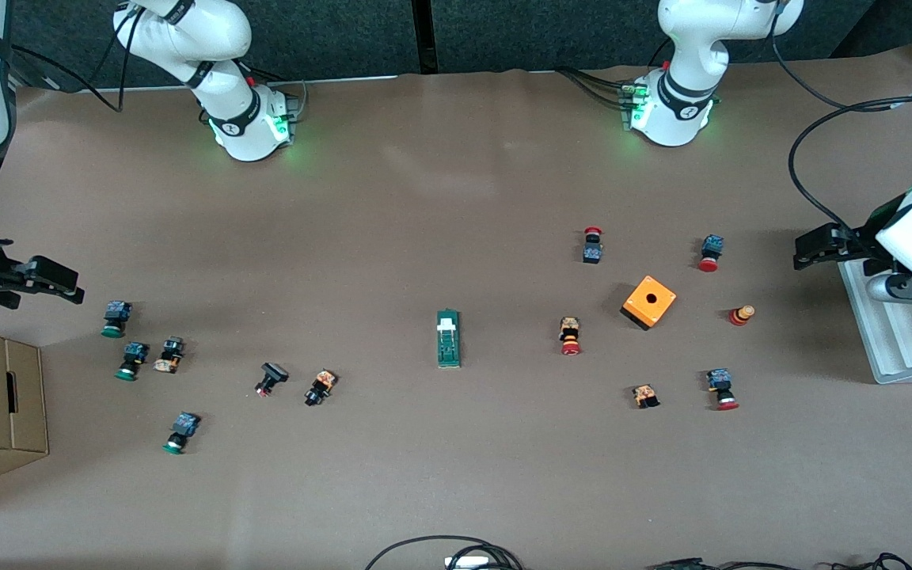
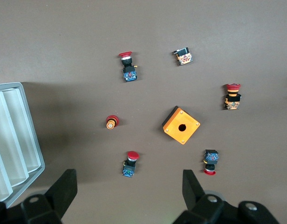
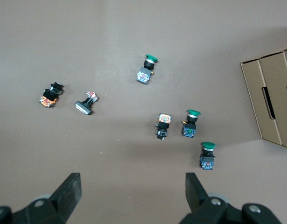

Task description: Close load switch with both arms

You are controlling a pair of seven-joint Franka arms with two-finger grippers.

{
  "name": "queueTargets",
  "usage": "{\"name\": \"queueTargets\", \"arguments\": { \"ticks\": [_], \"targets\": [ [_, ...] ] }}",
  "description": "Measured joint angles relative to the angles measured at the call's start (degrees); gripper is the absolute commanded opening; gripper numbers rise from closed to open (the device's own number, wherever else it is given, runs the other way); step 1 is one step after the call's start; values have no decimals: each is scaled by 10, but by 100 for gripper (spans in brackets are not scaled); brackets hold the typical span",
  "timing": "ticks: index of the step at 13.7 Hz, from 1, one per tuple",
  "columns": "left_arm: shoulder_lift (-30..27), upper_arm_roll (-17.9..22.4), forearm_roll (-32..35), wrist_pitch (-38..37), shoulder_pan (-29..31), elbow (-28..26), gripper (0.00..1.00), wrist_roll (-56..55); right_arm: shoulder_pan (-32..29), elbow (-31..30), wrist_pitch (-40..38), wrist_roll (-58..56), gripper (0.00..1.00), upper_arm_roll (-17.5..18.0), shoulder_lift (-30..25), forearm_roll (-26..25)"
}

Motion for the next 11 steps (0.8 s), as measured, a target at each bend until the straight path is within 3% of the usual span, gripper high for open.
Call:
{"name": "queueTargets", "arguments": {
  "ticks": [7,11],
  "targets": [
    [-5,-2,0,-13,0,0,100,-1,1,0,0,0,100,1,0,0],
    [-8,-49,-2,-9,-1,0,100,-52,1,0,0,0,100,1,0,0]
  ]
}}
